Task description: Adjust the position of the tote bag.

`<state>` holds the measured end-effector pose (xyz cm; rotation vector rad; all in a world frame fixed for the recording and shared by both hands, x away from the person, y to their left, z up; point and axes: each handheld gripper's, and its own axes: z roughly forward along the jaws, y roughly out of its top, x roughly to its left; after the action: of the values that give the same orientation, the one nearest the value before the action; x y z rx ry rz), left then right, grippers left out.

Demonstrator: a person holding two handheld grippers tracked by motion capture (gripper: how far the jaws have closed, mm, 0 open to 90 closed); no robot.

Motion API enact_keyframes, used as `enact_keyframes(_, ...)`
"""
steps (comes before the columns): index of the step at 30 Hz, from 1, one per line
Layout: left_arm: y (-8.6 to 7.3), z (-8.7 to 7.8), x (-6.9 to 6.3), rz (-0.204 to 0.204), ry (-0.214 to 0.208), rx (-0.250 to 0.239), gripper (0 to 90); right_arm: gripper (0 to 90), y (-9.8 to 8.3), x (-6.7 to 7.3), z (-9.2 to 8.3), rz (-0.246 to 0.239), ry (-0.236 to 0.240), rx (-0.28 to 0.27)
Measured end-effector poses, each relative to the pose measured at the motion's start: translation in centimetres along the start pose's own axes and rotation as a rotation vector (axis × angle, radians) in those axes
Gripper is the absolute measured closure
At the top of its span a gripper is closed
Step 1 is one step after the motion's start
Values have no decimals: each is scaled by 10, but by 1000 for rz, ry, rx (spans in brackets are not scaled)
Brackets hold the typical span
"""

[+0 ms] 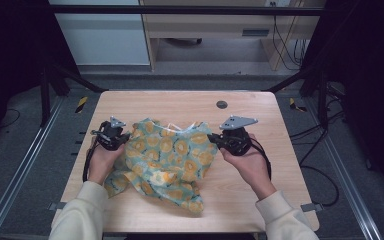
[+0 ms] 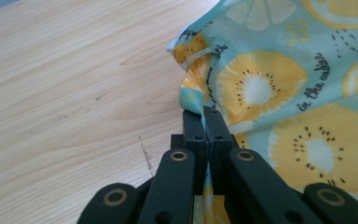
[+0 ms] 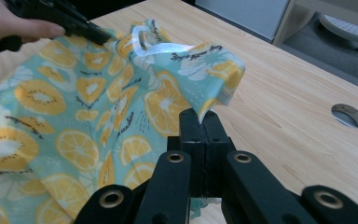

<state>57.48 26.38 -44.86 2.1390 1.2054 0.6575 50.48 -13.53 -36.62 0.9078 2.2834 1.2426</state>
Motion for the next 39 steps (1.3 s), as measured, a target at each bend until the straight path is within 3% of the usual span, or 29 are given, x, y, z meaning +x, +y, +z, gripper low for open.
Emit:
enact_keyframes(4, 0, -4, 0, 5, 3, -5, 900, 900, -2, -2, -1, -1, -15, 5)
enact_keyframes(14, 1, -22, -2, 7, 13, -96, 900, 900, -7, -15, -4, -9, -63, 7)
enact_keyframes(23, -6, -64, -11, 8, 33, -246, 900, 900, -17, -10, -23, -29, -72, -67)
enact_keyframes(27, -9, -77, -13, 19, 35, -283, 900, 900, -18, -9, -28, -31, -72, -86)
enact_keyframes(39, -12, -84, -13, 27, 42, -309, 900, 900, -13, -12, -25, -32, -95, -88)
